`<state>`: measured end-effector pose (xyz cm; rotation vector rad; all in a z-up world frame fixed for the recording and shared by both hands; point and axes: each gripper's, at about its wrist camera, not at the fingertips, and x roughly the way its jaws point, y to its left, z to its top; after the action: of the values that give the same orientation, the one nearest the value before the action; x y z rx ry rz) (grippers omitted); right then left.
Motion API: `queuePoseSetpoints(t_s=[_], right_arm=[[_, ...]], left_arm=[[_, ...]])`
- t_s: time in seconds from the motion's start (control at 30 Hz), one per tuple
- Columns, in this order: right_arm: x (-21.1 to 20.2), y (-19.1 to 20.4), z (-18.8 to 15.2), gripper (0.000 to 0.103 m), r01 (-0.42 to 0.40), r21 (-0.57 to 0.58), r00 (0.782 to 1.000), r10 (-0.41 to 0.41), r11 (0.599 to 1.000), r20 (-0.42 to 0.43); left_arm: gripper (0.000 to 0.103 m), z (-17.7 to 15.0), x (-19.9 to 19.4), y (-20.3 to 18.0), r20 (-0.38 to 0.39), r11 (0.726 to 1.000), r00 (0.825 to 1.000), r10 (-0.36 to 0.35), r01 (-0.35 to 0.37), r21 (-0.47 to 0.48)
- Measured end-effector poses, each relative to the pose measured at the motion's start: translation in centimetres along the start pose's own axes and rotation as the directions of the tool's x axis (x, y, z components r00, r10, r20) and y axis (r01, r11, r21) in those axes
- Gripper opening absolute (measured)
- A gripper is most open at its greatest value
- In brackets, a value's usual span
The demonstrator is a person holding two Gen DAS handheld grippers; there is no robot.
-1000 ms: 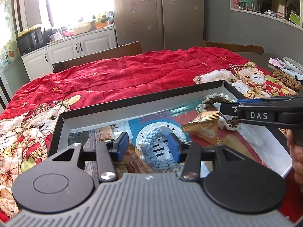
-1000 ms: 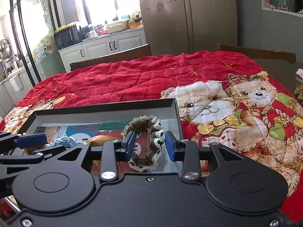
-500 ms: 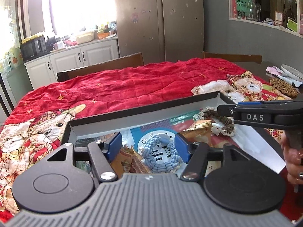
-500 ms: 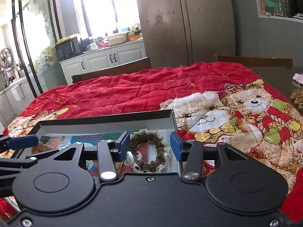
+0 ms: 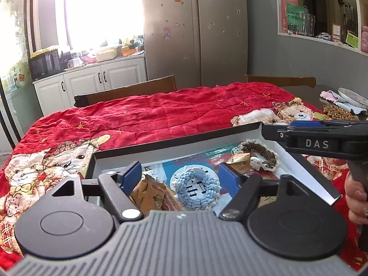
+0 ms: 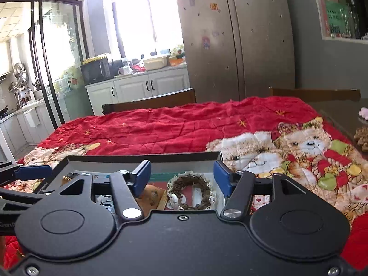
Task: Organize objects
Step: 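Raise both open grippers from the box and move them to the pile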
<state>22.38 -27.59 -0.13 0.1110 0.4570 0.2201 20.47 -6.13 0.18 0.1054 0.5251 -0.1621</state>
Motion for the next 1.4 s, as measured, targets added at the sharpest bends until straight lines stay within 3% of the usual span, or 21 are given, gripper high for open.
queuePoseSetpoints(t_s=[0.07,0.27,0.43,0.73,0.97,1.2,1.4], right_arm=[[-0.7,0.2,0.1,0.079,0.007,-0.009,1.0,-0.006,1.0,0.02],[-3.2,1.5,0.0,0.103,0.009,-0.054,0.996,-0.004,0.998,0.092],[-5.1,2.6,-0.4,0.103,0.01,-0.047,0.99,-0.003,0.999,0.139],[-7.9,2.8,-0.7,0.103,-0.081,0.007,0.994,0.08,0.997,0.078],[-11.0,4.0,-1.8,0.103,-0.104,-0.088,0.993,0.108,0.991,0.045],[-14.2,4.9,-2.9,0.102,-0.115,-0.154,0.992,0.121,0.981,0.031],[-16.7,4.9,-4.1,0.09,-0.125,-0.206,0.991,0.132,0.97,0.022]], left_arm=[[0.087,0.1,-0.5,0.1,0.007,1.0,1.0,-0.001,0.001,-0.006],[0.095,0.2,-2.1,0.6,0.03,1.0,1.0,-0.003,0.003,-0.018],[0.103,0.1,-3.6,1.0,0.068,0.999,0.997,0.022,-0.019,-0.033],[0.103,-0.3,-5.8,1.4,0.068,0.999,0.997,0.03,-0.026,-0.045],[0.103,-1.2,-8.2,2.2,0.095,0.995,0.995,0.03,-0.021,-0.094],[0.103,-2.0,-11.0,2.3,0.12,0.998,0.991,0.052,-0.046,-0.053],[0.103,-3.2,-13.2,2.3,0.127,0.999,0.992,0.029,-0.027,-0.018]])
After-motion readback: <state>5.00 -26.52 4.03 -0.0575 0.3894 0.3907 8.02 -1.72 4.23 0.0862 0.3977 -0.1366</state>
